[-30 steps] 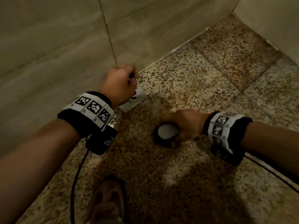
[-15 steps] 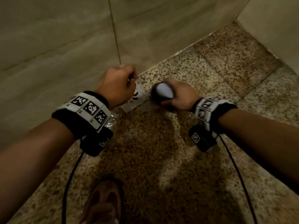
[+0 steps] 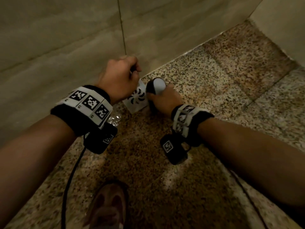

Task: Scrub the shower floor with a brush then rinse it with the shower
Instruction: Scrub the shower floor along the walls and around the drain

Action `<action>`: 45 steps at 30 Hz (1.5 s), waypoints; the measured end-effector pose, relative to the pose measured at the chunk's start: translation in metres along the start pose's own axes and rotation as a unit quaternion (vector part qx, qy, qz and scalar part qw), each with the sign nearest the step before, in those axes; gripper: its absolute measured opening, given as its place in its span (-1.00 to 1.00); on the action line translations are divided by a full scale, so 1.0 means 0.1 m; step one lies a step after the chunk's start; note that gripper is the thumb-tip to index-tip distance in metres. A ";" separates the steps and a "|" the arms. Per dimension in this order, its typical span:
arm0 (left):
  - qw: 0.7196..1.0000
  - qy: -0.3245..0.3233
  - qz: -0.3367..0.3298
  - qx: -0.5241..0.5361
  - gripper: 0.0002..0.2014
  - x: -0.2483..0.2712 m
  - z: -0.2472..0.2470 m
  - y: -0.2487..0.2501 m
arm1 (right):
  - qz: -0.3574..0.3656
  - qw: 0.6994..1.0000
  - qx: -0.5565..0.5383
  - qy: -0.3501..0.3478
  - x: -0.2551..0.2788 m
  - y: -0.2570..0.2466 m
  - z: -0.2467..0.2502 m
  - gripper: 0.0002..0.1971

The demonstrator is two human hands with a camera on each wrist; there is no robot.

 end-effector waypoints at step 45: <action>0.999 -0.022 -0.005 0.030 -0.85 -0.27 -0.02 0.35 | 0.034 0.999 -0.020 0.022 0.13 0.03 -0.16 -0.22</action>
Point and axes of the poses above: each hand's wrist, its own x-axis away from the middle knuckle, its own z-axis out of the back of the hand, y = z × x, the point moved 4 cm from there along -x, towards the middle knuckle, and after that the axes turned 14 degrees about z, right-handed, at the moved point
